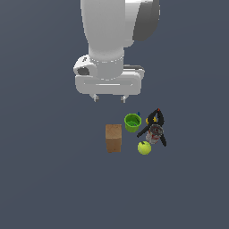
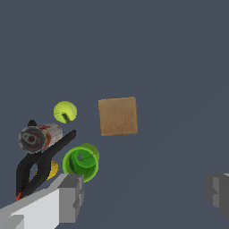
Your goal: Pick up a designated object from a clutter of objects.
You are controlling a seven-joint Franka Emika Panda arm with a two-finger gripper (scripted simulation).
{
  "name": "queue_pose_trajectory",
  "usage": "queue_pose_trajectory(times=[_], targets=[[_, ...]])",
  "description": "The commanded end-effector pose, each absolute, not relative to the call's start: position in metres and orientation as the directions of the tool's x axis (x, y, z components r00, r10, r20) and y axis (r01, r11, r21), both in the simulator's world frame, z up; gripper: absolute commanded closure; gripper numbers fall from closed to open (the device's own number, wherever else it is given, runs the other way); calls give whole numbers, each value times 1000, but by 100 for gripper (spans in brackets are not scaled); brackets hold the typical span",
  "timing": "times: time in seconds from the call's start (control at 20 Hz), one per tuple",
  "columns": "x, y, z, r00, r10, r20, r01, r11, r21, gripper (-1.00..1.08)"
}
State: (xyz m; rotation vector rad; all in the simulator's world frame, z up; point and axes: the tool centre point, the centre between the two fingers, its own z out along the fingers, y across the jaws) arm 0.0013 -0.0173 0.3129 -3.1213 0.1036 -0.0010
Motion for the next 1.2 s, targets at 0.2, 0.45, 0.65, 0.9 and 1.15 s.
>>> queue_pose_trajectory(times=[0.2,0.45,0.65,0.9,1.15], targets=[[2,-12,314,999,-52,4,-52,-998,-22,-92],[3,4,315,1000,-14,14,-14,-999,-30,-92],[4,6,315,1000,-11,15,-10,-999,-30,-92],[3,5,315,1000,-10,14,-10,-999,-30,-92],[5,10,311,1000,-24,13,-24,-999,-29,-92]])
